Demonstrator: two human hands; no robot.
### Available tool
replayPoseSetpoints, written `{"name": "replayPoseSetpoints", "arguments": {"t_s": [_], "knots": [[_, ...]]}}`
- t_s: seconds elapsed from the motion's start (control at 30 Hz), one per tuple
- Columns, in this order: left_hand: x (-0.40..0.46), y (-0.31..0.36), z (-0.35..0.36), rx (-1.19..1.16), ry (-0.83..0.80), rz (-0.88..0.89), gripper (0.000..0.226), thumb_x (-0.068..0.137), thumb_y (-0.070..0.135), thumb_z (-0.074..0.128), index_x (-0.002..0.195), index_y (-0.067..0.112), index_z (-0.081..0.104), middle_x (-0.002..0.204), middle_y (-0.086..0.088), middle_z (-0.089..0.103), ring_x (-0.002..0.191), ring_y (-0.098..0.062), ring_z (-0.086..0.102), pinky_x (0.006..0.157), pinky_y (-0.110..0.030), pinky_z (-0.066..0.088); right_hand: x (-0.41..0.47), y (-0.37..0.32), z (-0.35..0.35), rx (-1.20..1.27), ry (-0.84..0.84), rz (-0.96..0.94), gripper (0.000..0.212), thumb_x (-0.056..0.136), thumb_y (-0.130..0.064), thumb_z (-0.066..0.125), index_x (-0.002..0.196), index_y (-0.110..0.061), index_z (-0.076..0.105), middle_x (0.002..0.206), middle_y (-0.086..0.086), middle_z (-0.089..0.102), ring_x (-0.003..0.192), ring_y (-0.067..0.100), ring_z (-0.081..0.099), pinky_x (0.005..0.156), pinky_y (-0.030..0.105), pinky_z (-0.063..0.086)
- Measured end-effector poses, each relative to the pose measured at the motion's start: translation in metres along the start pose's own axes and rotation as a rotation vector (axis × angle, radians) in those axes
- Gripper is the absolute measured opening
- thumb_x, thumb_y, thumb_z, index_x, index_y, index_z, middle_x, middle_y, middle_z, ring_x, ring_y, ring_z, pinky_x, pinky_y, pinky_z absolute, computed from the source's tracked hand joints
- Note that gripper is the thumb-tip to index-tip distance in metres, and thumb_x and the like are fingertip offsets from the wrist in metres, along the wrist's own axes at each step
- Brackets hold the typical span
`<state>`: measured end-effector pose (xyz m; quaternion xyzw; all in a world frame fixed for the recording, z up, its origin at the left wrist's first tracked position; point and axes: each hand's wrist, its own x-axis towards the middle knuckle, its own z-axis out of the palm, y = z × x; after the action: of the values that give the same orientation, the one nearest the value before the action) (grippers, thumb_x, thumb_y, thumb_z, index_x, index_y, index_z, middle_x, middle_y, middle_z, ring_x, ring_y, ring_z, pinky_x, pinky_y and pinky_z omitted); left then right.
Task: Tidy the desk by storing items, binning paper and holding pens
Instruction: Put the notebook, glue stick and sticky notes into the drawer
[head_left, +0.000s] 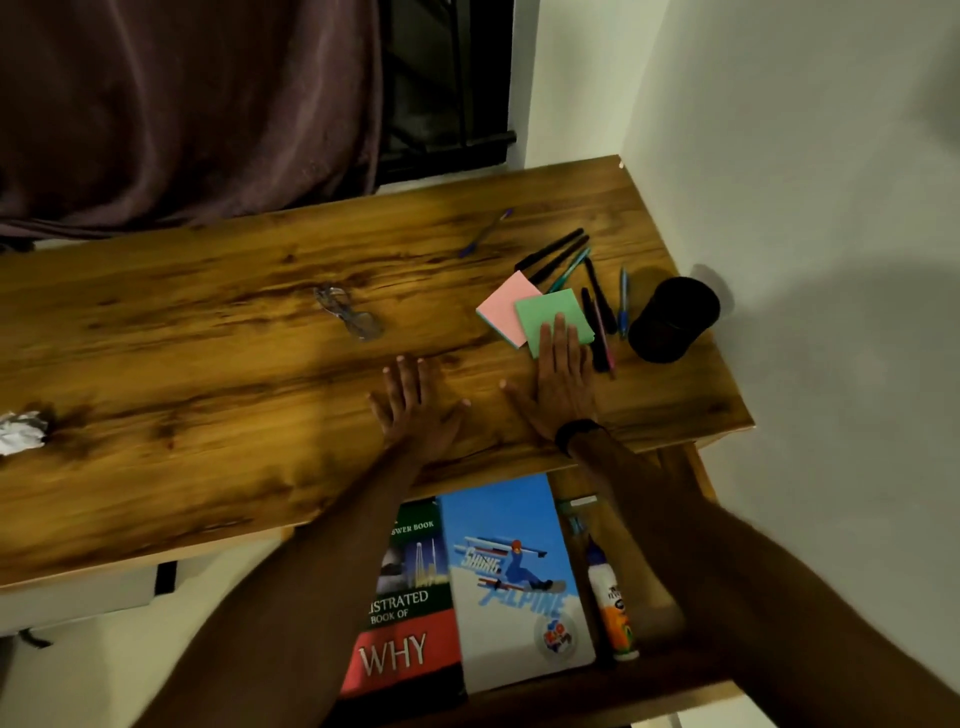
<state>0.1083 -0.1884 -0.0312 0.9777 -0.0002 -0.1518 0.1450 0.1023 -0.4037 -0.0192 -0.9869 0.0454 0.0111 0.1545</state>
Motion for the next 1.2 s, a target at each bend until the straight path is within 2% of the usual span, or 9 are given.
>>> {"name": "replayPoseSetpoints", "arguments": {"t_s": [0.17, 0.27, 0.37, 0.43, 0.57, 0.8, 0.93, 1.07, 1.2], "knots": [[0.027, 0.014, -0.009, 0.012, 0.008, 0.082, 0.096, 0.088, 0.071, 0.035, 0.155, 0.018, -0.007, 0.163, -0.004, -0.016, 0.149, -0.023, -0.018, 0.118, -0.051, -0.013, 0.002, 0.006, 0.008, 0.017, 0.002, -0.006, 0.094, 0.088, -0.072, 0.029, 0.155, -0.012, 0.003, 0.163, 0.008, 0.002, 0.150, 0.027, 0.002, 0.120, 0.053, 0.005], [0.045, 0.036, -0.017, -0.142, 0.072, 0.090, 0.093, 0.084, 0.067, 0.037, 0.156, 0.015, 0.010, 0.164, -0.006, 0.005, 0.151, -0.025, 0.002, 0.121, -0.046, 0.001, 0.001, 0.008, 0.006, 0.062, 0.040, -0.102, 0.076, 0.092, -0.063, 0.035, 0.150, -0.015, 0.029, 0.157, 0.007, 0.028, 0.142, 0.031, 0.027, 0.116, 0.056, 0.018], [0.063, 0.068, -0.024, -0.285, 0.177, 0.010, 0.081, 0.091, 0.058, 0.051, 0.154, 0.015, 0.022, 0.159, -0.012, 0.023, 0.147, -0.033, 0.019, 0.117, -0.047, 0.021, 0.000, 0.007, 0.009, 0.042, 0.144, -0.165, 0.064, 0.090, -0.058, 0.045, 0.136, -0.013, 0.049, 0.140, 0.013, 0.050, 0.125, 0.037, 0.047, 0.110, 0.056, 0.030], [0.079, 0.089, -0.030, -0.268, 0.175, -0.017, 0.078, 0.091, 0.057, 0.051, 0.152, 0.016, 0.025, 0.157, -0.013, 0.025, 0.145, -0.034, 0.022, 0.115, -0.048, 0.024, 0.000, 0.006, 0.009, 0.049, 0.184, -0.085, 0.073, 0.086, -0.061, 0.051, 0.141, -0.013, 0.043, 0.143, 0.017, 0.045, 0.129, 0.037, 0.042, 0.109, 0.051, 0.030], [0.105, 0.115, -0.035, -0.170, 0.118, -0.069, 0.072, 0.089, 0.061, 0.053, 0.142, 0.015, 0.039, 0.152, -0.013, 0.029, 0.141, -0.035, 0.025, 0.114, -0.048, 0.024, 0.006, 0.006, 0.009, 0.157, 0.098, 0.090, 0.093, 0.082, -0.071, 0.046, 0.152, -0.015, 0.019, 0.155, 0.019, 0.024, 0.143, 0.037, 0.024, 0.113, 0.050, 0.027], [0.117, 0.113, -0.038, -0.245, -0.002, -0.158, 0.069, 0.082, 0.048, 0.070, 0.132, 0.007, 0.049, 0.150, -0.017, 0.032, 0.138, -0.033, 0.032, 0.111, -0.042, 0.035, 0.007, 0.004, 0.001, 0.132, 0.109, 0.066, 0.098, 0.073, -0.072, 0.053, 0.145, -0.011, 0.029, 0.138, 0.016, 0.042, 0.128, 0.033, 0.040, 0.106, 0.048, 0.036], [0.101, 0.106, -0.039, -0.274, 0.004, -0.118, 0.039, 0.087, 0.031, 0.068, 0.116, 0.006, 0.060, 0.133, -0.015, 0.051, 0.119, -0.028, 0.051, 0.086, -0.034, 0.046, 0.005, 0.003, -0.004, 0.122, 0.156, 0.002, 0.101, 0.066, -0.074, 0.058, 0.141, -0.010, 0.035, 0.125, 0.013, 0.048, 0.115, 0.030, 0.046, 0.097, 0.044, 0.041], [0.081, 0.093, -0.038, -0.407, 0.026, -0.258, 0.029, 0.084, 0.031, 0.071, 0.106, 0.015, 0.062, 0.118, -0.006, 0.061, 0.105, -0.022, 0.058, 0.070, -0.028, 0.044, 0.002, 0.003, -0.005, 0.125, 0.146, -0.055, 0.103, 0.063, -0.073, 0.061, 0.141, -0.009, 0.037, 0.126, 0.012, 0.048, 0.114, 0.029, 0.046, 0.097, 0.046, 0.042], [0.063, 0.075, -0.036, -0.592, 0.055, -0.421, 0.031, 0.076, 0.033, 0.079, 0.093, 0.019, 0.059, 0.112, -0.007, 0.061, 0.110, -0.026, 0.056, 0.085, -0.032, 0.049, -0.004, 0.003, -0.010, 0.281, 0.151, 0.021, 0.102, 0.062, -0.067, 0.070, 0.140, -0.012, 0.033, 0.128, 0.012, 0.043, 0.117, 0.029, 0.043, 0.095, 0.041, 0.041]]}}
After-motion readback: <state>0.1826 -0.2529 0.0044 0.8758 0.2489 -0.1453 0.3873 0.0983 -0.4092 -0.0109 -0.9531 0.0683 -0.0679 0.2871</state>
